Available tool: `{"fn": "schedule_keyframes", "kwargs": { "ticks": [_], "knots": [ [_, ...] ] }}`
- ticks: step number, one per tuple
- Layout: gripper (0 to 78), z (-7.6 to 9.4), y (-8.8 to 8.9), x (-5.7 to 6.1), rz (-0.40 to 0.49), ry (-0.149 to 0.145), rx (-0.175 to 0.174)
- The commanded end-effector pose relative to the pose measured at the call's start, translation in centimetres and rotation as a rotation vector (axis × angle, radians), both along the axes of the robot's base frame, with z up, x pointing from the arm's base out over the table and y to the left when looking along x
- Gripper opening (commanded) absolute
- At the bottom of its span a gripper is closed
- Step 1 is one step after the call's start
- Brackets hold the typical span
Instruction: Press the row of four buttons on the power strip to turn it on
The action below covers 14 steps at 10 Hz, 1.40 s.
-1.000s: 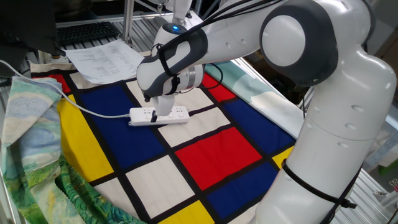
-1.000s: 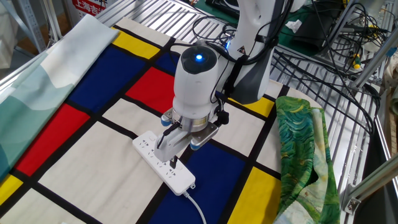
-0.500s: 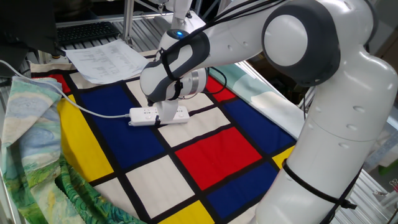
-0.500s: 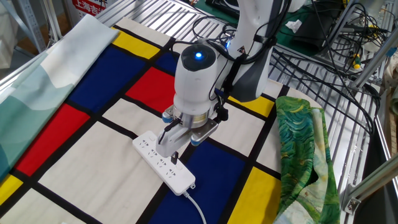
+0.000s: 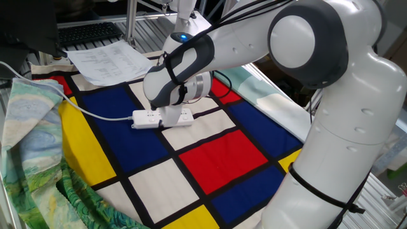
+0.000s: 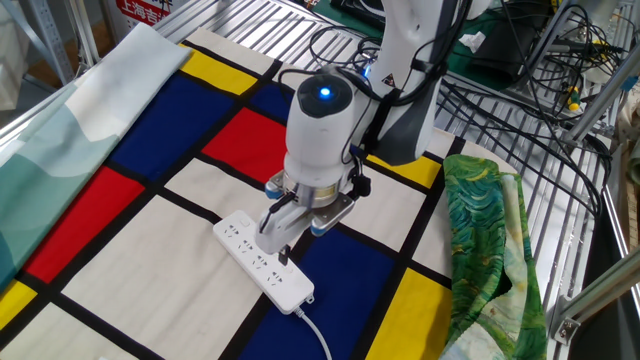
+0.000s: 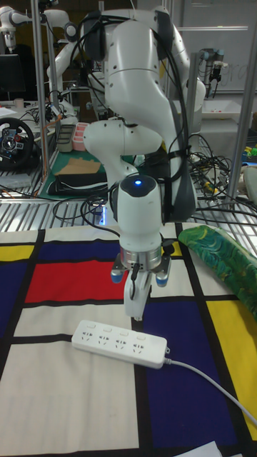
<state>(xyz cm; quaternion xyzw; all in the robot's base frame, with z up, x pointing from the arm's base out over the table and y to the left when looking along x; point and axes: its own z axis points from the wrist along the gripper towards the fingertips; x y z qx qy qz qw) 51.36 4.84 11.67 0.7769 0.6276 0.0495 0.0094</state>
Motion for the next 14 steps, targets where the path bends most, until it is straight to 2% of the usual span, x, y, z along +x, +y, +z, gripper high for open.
{"fn": "schedule_keyframes", "kwargs": {
  "ticks": [1, 4, 6, 9, 14],
  "knots": [
    [77.4, -0.3, 0.4, -0.2, -0.003, -0.002, -0.012],
    [77.4, -0.3, 0.8, -0.6, -0.007, 0.001, -0.027],
    [77.4, -0.4, 1.0, -0.7, -0.009, 0.002, -0.024],
    [77.4, -1.3, 0.9, -1.1, 0.037, 0.000, -0.027],
    [77.4, -1.6, 0.8, -1.2, 0.006, 0.000, -0.032]
  ]
}}
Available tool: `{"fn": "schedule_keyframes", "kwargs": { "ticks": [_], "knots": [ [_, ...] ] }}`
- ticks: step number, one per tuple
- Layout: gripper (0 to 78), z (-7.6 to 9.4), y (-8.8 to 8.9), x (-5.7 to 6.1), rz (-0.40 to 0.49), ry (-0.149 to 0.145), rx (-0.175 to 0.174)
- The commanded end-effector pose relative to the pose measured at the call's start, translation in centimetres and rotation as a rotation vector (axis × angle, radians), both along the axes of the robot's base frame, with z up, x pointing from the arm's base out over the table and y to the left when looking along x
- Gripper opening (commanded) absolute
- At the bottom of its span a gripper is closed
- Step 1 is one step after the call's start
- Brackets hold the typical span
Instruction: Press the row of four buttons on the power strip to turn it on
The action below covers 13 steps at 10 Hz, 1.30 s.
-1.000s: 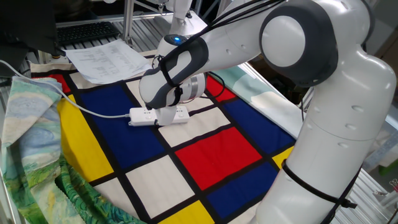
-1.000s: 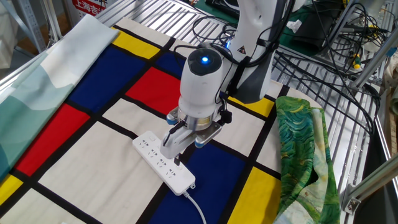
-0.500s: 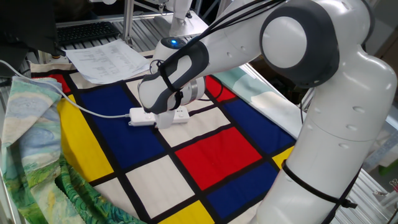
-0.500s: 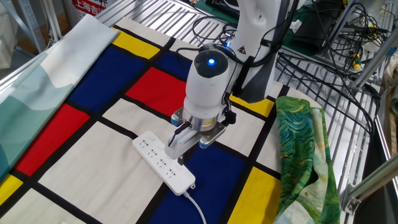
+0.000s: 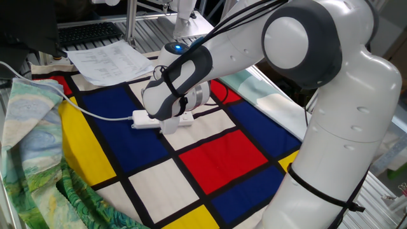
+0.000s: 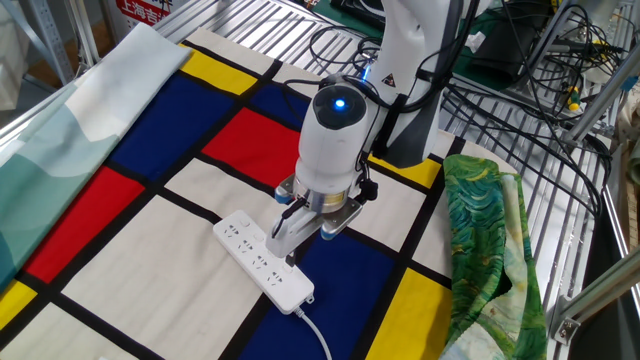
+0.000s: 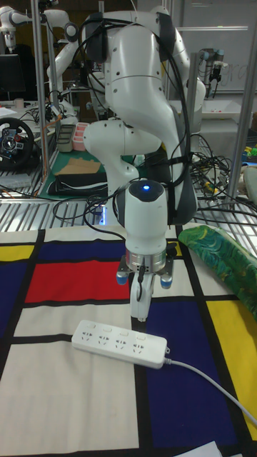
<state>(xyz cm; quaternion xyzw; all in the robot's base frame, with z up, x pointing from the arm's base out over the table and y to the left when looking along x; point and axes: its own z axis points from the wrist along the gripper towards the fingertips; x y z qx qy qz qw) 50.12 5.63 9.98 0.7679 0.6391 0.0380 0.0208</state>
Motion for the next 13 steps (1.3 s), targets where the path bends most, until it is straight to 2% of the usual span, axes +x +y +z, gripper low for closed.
{"fn": "schedule_keyframes", "kwargs": {
  "ticks": [1, 13],
  "knots": [
    [77.4, 0.06, -0.01, 0.09, -0.025, -0.003, 0.002],
    [77.4, -0.65, 0.09, 0.57, -0.007, -0.007, -0.004]
  ]
}}
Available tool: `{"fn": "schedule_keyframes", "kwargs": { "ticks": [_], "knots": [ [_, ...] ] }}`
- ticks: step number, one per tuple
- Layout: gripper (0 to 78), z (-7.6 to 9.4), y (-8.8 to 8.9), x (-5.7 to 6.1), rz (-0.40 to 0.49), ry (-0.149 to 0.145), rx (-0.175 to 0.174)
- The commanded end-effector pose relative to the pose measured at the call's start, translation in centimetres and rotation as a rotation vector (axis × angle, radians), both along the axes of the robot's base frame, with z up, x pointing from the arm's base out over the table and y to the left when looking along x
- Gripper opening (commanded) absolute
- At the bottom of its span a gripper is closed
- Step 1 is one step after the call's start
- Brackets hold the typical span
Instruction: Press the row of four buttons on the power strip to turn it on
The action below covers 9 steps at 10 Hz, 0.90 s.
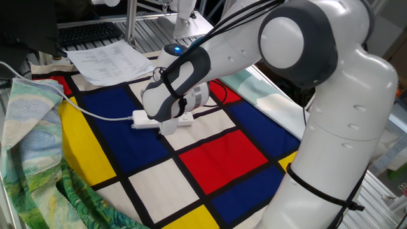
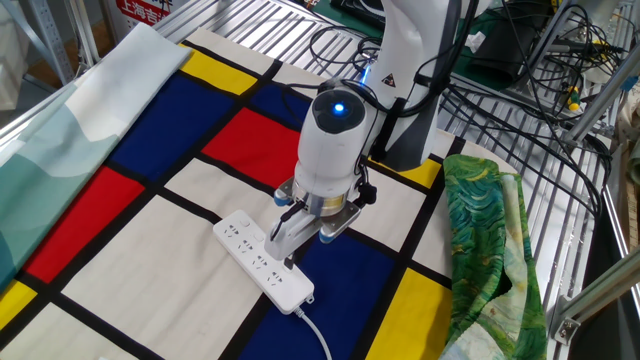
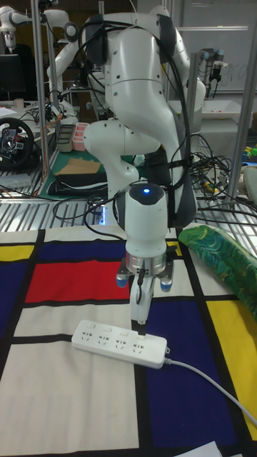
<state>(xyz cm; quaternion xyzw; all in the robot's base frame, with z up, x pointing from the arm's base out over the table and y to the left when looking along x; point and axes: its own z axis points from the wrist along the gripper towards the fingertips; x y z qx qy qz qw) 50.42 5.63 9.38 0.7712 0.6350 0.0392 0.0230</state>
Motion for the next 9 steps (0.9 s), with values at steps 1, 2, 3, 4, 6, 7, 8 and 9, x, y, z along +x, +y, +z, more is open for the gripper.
{"fn": "schedule_keyframes", "kwargs": {
  "ticks": [1, 2, 3, 4, 6, 7, 8, 9],
  "knots": [
    [77.4, -0.03, 0.14, 0.37, 0.004, -0.002, -0.004],
    [77.4, -0.03, 0.16, 0.43, 0.008, -0.001, -0.005],
    [77.4, -0.03, 0.16, 0.43, 0.008, -0.001, -0.005],
    [77.4, -0.06, 0.15, 0.44, 0.019, 0.001, -0.010],
    [77.4, -0.28, 0.10, 0.48, 0.033, 0.001, -0.012],
    [77.4, -0.39, 0.05, 0.51, 0.036, 0.001, -0.011],
    [77.4, -0.40, 0.04, 0.51, 0.040, 0.000, -0.011],
    [77.4, -0.40, 0.04, 0.52, 0.040, 0.000, -0.012]
  ]
}}
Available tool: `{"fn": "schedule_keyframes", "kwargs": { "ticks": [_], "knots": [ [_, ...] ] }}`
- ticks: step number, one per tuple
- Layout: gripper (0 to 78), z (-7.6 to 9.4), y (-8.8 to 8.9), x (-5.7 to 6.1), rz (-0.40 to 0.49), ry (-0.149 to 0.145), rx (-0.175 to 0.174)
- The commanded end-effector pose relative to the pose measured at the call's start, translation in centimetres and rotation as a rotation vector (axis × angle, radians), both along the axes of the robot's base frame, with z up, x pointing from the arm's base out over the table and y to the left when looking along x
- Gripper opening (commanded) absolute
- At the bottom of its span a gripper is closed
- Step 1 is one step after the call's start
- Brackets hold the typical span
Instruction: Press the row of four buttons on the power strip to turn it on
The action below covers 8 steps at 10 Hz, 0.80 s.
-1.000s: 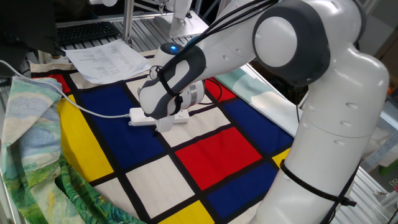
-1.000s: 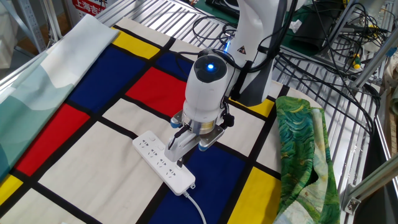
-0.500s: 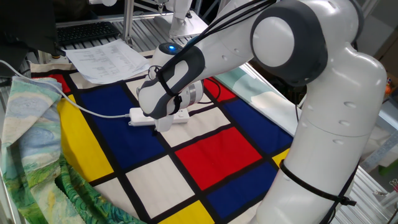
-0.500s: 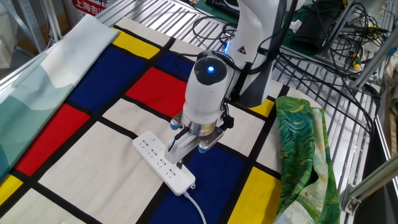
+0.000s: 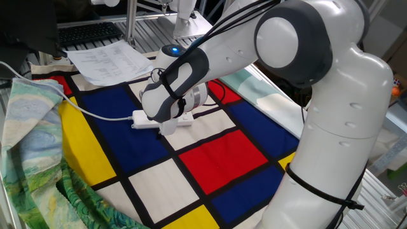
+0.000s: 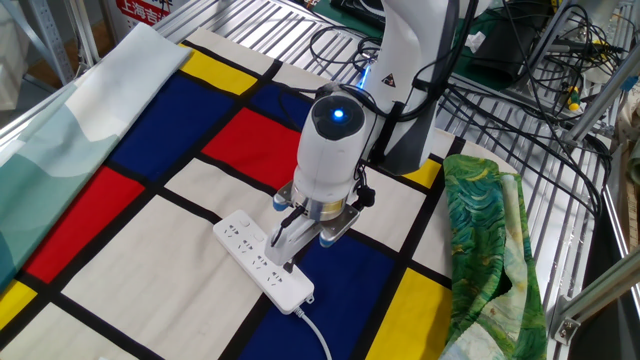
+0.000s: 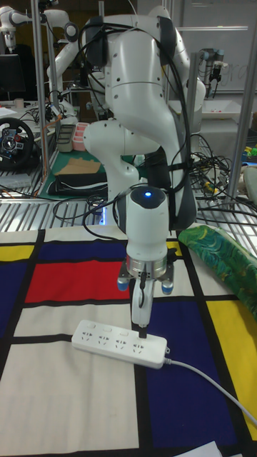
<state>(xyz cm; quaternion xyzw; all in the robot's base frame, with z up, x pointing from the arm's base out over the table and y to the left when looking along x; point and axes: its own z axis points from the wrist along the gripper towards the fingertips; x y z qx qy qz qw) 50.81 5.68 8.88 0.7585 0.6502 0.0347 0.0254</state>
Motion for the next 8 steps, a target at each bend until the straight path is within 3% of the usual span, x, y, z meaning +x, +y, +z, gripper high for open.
{"fn": "schedule_keyframes", "kwargs": {
  "ticks": [1, 8],
  "knots": [
    [77.4, 0.07, -0.02, 0.13, -0.002, -0.003, 0.000],
    [77.4, -0.25, -0.45, -0.52, -0.022, -0.004, -0.004]
  ]
}}
